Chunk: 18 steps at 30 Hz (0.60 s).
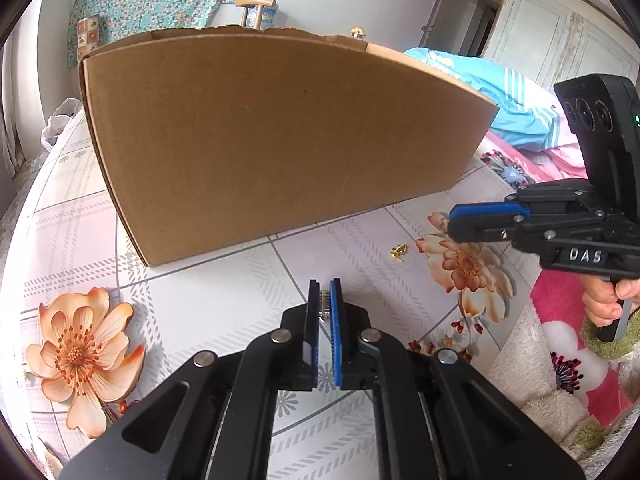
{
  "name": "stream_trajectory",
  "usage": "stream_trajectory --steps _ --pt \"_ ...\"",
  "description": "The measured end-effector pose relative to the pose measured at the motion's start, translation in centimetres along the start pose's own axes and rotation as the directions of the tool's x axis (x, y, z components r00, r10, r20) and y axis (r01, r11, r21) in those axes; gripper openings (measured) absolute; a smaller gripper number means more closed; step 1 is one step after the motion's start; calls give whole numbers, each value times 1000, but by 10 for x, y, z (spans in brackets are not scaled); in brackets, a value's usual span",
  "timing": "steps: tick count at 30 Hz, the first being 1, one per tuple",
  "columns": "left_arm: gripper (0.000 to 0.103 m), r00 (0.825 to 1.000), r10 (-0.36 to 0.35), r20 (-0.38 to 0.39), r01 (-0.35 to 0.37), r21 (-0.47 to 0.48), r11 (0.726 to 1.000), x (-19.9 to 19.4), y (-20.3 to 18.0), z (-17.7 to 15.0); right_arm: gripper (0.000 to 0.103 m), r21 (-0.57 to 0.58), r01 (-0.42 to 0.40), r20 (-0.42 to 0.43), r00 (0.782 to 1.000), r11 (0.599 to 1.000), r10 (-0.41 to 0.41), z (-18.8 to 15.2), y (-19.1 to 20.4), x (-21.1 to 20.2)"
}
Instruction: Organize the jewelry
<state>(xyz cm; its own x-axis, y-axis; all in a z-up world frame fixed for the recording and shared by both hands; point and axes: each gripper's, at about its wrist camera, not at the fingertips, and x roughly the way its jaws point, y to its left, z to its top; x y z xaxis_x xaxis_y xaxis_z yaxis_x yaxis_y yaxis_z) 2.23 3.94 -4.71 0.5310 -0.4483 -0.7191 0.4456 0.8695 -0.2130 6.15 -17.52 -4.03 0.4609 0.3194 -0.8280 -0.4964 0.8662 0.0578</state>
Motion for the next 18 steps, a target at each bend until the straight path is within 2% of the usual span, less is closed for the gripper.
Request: stream_trajectory --steps 7,12,18 --pt "4 997 -46 56 48 -43 998 -26 7 5 9 64 -22 79 997 998 17 -3 -13 -30" --pt "4 986 -98 133 111 -90 990 -62 14 15 9 79 -47 154 988 996 35 -1 -17 -55" --pt "4 955 -168 246 188 -58 980 -112 9 38 9 55 -94 254 964 994 77 15 -4 -77"
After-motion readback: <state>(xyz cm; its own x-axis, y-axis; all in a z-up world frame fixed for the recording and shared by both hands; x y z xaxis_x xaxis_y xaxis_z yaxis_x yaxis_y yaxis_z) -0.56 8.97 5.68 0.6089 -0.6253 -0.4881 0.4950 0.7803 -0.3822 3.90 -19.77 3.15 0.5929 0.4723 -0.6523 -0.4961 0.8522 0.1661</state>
